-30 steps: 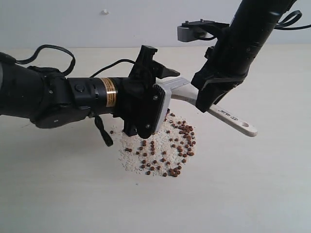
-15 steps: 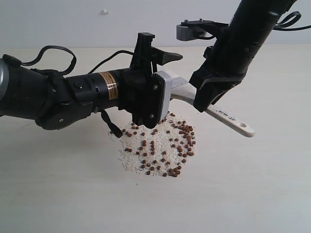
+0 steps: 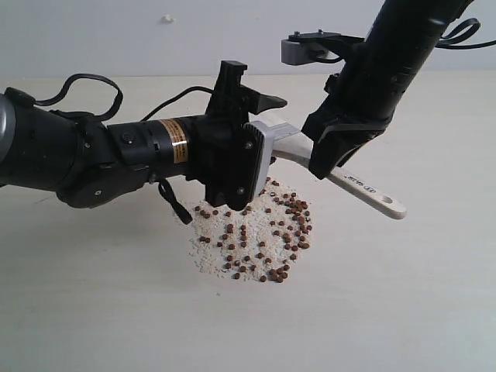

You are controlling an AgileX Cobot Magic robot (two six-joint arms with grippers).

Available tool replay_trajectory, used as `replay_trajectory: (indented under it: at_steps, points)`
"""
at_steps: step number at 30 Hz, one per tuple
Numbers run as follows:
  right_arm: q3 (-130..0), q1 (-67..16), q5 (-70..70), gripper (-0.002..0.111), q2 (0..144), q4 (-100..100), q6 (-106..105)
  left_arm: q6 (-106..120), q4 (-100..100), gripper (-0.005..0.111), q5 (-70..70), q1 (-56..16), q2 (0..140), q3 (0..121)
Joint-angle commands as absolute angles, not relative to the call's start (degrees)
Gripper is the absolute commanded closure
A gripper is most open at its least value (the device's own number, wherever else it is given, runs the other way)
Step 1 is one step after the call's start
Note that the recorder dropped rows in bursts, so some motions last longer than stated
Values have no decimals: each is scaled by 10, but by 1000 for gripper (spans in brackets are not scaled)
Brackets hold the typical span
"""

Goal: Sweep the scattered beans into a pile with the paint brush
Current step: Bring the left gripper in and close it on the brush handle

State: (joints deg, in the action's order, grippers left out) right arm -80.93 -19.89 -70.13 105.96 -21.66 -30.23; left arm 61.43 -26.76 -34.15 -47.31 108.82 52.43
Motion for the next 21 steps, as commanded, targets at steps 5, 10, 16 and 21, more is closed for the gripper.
replay_trajectory:
  at_steps: [5,10,16,21]
  points:
    - [-816,-200,-700,108,1060,-224,-308,613,-273,53,-335,-477,1088,527]
    - [-816,-200,-700,108,1060,-224,-308,615,-280,49,-333,-499,1088,527]
    - [-816,-200,-700,108,1060,-227,-308,615,-272,50,-333,-507,1094,527]
    - [-816,-200,-700,108,1060,-249,-308,635,-272,51,-343,-507,1111,527]
